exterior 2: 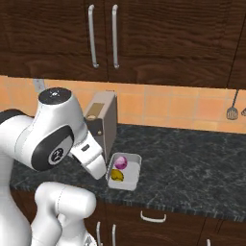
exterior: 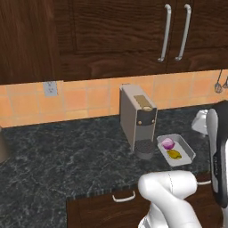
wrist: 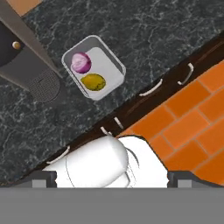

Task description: Take the meat container that has the fish and place it on the second highest rack of the freezer. Then take the vegetable container that has the onion and lemon and place it on the highest rack of the freezer.

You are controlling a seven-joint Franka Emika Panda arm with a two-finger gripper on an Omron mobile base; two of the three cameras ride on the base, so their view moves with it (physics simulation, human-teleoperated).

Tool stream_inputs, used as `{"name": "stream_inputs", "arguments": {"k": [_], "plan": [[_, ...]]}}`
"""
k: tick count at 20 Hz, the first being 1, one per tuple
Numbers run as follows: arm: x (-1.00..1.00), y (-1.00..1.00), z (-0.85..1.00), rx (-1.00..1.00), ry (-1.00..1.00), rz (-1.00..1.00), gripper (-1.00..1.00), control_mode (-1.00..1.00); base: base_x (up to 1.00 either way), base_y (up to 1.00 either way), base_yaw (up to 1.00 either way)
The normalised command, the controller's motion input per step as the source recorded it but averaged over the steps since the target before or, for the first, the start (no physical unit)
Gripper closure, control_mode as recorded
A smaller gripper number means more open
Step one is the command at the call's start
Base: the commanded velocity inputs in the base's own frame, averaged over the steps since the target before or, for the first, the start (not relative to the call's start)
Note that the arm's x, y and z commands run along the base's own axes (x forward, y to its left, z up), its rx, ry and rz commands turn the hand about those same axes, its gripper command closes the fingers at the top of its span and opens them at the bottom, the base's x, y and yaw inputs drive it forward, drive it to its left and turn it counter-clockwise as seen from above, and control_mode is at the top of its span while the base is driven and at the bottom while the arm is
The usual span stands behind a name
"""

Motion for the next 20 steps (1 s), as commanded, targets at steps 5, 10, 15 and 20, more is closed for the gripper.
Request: {"name": "stream_inputs", "arguments": {"k": [5, 10, 15, 20], "plan": [[0.32, -0.04, -0.43, 0.10, 0.03, -0.27, -1.00, -1.00, 0.00, 0.00, 0.00], [0.44, 0.00, -0.52, 0.04, 0.05, -0.13, -1.00, -1.00, 0.00, 0.00, 0.00], [0.32, -0.03, -0.58, 0.04, 0.05, -0.11, -1.00, -1.00, 0.00, 0.00, 0.00], [0.21, -0.18, -0.55, 0.04, 0.04, -0.03, -1.00, -1.00, 0.00, 0.00, 0.00]]}}
